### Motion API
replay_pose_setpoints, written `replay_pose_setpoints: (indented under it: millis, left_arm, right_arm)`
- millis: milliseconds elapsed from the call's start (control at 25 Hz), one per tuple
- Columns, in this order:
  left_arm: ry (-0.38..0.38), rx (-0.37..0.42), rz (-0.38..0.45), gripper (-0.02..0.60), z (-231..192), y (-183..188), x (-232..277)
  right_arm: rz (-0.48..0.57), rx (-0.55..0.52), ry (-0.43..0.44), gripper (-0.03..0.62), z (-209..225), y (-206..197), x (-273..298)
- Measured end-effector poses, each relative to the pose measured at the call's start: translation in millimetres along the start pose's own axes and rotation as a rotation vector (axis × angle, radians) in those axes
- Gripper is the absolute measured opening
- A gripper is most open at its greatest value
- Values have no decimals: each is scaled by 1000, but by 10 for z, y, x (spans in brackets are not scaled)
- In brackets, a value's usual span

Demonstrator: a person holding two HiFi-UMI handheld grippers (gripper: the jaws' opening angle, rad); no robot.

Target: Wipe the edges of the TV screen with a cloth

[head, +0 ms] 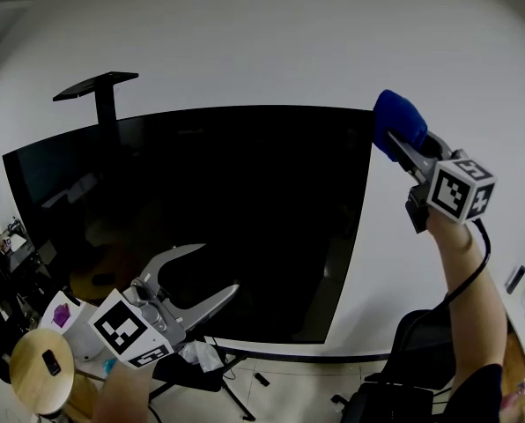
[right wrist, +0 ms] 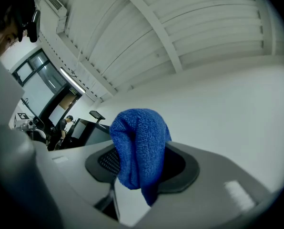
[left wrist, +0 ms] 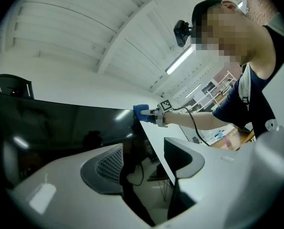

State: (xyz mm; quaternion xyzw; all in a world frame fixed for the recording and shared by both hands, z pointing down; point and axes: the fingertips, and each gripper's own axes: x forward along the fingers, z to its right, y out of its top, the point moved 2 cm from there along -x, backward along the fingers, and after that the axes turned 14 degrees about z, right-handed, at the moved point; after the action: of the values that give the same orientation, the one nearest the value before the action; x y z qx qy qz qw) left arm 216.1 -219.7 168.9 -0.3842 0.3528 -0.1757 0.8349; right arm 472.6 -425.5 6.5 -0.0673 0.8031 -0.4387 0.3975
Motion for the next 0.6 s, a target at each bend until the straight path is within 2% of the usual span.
replay_pose_setpoints:
  millis: [160,360,600]
  left_arm:
    - [7,-4,-17,258,68,-121,73]
    - [24,-42,-32,258,108,-329,90]
    - [45,-65,-53,258,187,-557,38]
  right_arm:
    - [-4,9,32,202,-65,-135,-18]
    - [-16,112,49,201,-143,-488,-120]
    - [-41,72,70,201,-302,-737,-353]
